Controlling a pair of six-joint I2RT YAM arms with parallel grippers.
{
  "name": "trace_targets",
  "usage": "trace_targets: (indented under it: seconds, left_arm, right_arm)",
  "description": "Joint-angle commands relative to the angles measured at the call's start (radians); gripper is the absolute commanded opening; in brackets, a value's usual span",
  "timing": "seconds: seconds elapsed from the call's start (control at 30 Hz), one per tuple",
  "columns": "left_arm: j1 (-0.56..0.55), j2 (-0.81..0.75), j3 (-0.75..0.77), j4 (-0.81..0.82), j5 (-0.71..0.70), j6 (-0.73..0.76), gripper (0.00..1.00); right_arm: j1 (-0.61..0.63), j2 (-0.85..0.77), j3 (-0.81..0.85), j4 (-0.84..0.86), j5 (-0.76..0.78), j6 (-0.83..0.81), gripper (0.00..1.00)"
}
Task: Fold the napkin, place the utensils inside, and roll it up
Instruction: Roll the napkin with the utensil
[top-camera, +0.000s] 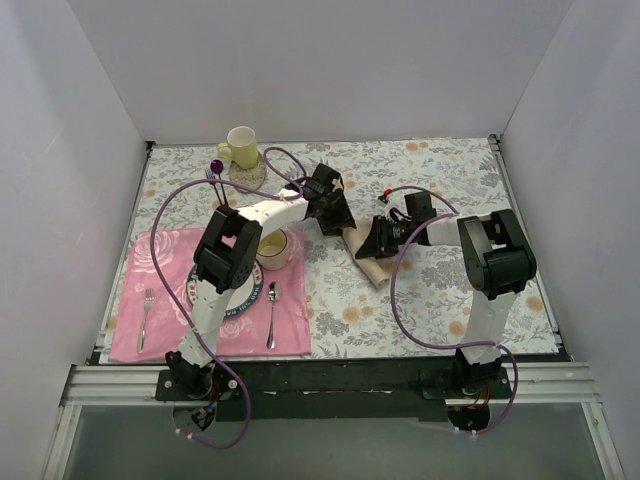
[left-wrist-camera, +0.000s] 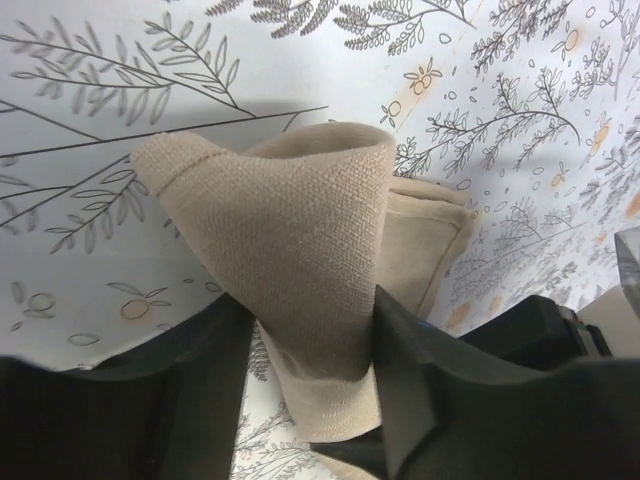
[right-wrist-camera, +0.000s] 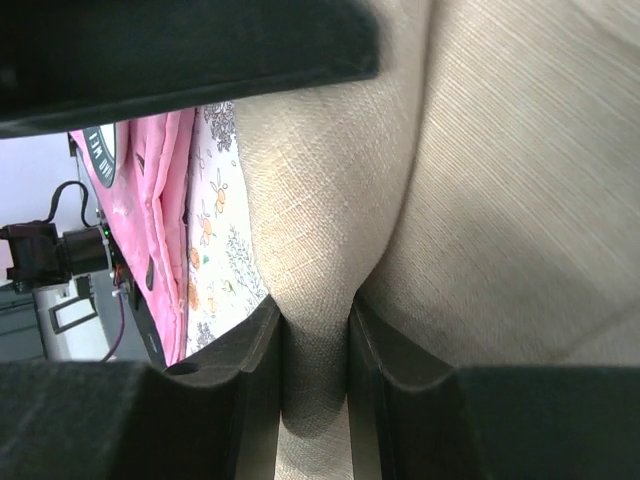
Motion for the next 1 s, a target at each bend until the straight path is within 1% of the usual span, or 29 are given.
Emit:
trace_targets:
  seconds: [0.0, 0.03, 0.1, 0.13, 0.17, 0.2, 0.23, 0.27, 0.3, 0.33, 0.37, 0.4, 0.43, 0.47, 0.5, 0.53, 0.57, 0.6, 0.67, 0.77, 0.87, 0.9, 0.93, 0.97]
  left_arm:
    - [-0.004, 0.023, 0.028, -0.019, -0.047, -0.033, 0.39]
    - [-0.004, 0.014, 0.015, -0.012, -0.053, -0.038, 0.35]
    - [-0.004, -0.006, -0.019, 0.010, -0.073, -0.044, 0.31]
    - [-0.004, -0.020, -0.022, 0.011, -0.076, -0.044, 0.29]
    - [-0.004, -0.023, -0.024, 0.008, -0.079, -0.043, 0.27]
    - [-0.004, -0.029, -0.022, 0.007, -0.079, -0.043, 0.27]
    - [-0.004, -0.032, -0.022, 0.005, -0.075, -0.044, 0.26]
    - [-0.004, -0.034, -0.019, -0.001, -0.073, -0.046, 0.25]
    - [-0.004, -0.034, -0.015, -0.004, -0.070, -0.046, 0.25]
    - [-0.004, -0.034, -0.013, -0.007, -0.059, -0.049, 0.25]
    - [-0.004, -0.036, -0.013, -0.011, -0.058, -0.050, 0.24]
    - [-0.004, -0.037, -0.015, -0.013, -0.058, -0.052, 0.24]
    - [-0.005, -0.036, -0.016, -0.015, -0.055, -0.052, 0.24]
    - [-0.004, -0.036, -0.016, -0.018, -0.052, -0.055, 0.24]
    - [-0.004, -0.036, -0.018, -0.019, -0.052, -0.055, 0.24]
    - [-0.005, -0.037, -0.021, -0.018, -0.044, -0.059, 0.24]
    - [-0.004, -0.037, -0.022, -0.018, -0.041, -0.064, 0.24]
    - [-0.004, -0.039, -0.024, -0.019, -0.039, -0.066, 0.23]
    - [-0.004, -0.039, -0.027, -0.019, -0.036, -0.070, 0.23]
    - [-0.005, -0.039, -0.031, -0.019, -0.033, -0.075, 0.23]
    - [-0.005, -0.043, -0.044, -0.018, -0.027, -0.082, 0.22]
    - [-0.005, -0.043, -0.045, -0.016, -0.022, -0.087, 0.22]
    - [-0.004, -0.045, -0.048, -0.015, -0.019, -0.087, 0.22]
    - [-0.004, -0.046, -0.051, -0.012, -0.019, -0.089, 0.22]
  right_arm:
    - [0.005, 0.012, -0.023, 0.022, -0.033, 0.029, 0.24]
    - [0.004, 0.004, -0.022, 0.014, -0.010, 0.019, 0.29]
    - [0.007, -0.027, -0.020, -0.029, 0.024, -0.003, 0.36]
    - [0.011, -0.040, -0.004, -0.052, 0.097, -0.047, 0.42]
    - [0.028, -0.075, 0.007, -0.098, 0.143, -0.075, 0.46]
    - [0.042, -0.099, 0.016, -0.163, 0.195, -0.096, 0.52]
    - [0.083, -0.126, 0.021, -0.190, 0.343, -0.119, 0.55]
    - [0.108, -0.187, 0.027, -0.213, 0.425, -0.153, 0.58]
    - [0.137, -0.223, 0.026, -0.224, 0.512, -0.165, 0.64]
    - [0.196, -0.256, 0.021, -0.239, 0.688, -0.173, 0.66]
    - [0.226, -0.311, 0.012, -0.239, 0.761, -0.184, 0.67]
    - [0.252, -0.332, 0.010, -0.239, 0.824, -0.187, 0.69]
    - [0.296, -0.344, 0.010, -0.241, 0.932, -0.185, 0.70]
    - [0.318, -0.359, 0.015, -0.245, 0.977, -0.185, 0.71]
    - [0.338, -0.360, 0.027, -0.250, 1.016, -0.181, 0.79]
    - [0.376, -0.357, 0.035, -0.258, 1.089, -0.179, 0.90]
    - [0.395, -0.344, 0.044, -0.267, 1.122, -0.176, 0.95]
    - [0.410, -0.332, 0.067, -0.273, 1.145, -0.167, 0.97]
    - [0.441, -0.292, 0.081, -0.270, 1.165, -0.159, 0.96]
    - [0.479, -0.240, 0.115, -0.270, 1.202, -0.135, 0.93]
    - [0.510, -0.200, 0.133, -0.262, 1.242, -0.122, 0.84]
    - [0.514, -0.192, 0.133, -0.253, 1.248, -0.118, 0.75]
    - [0.519, -0.182, 0.130, -0.250, 1.263, -0.107, 0.68]
    - [0.520, -0.177, 0.130, -0.247, 1.265, -0.104, 0.65]
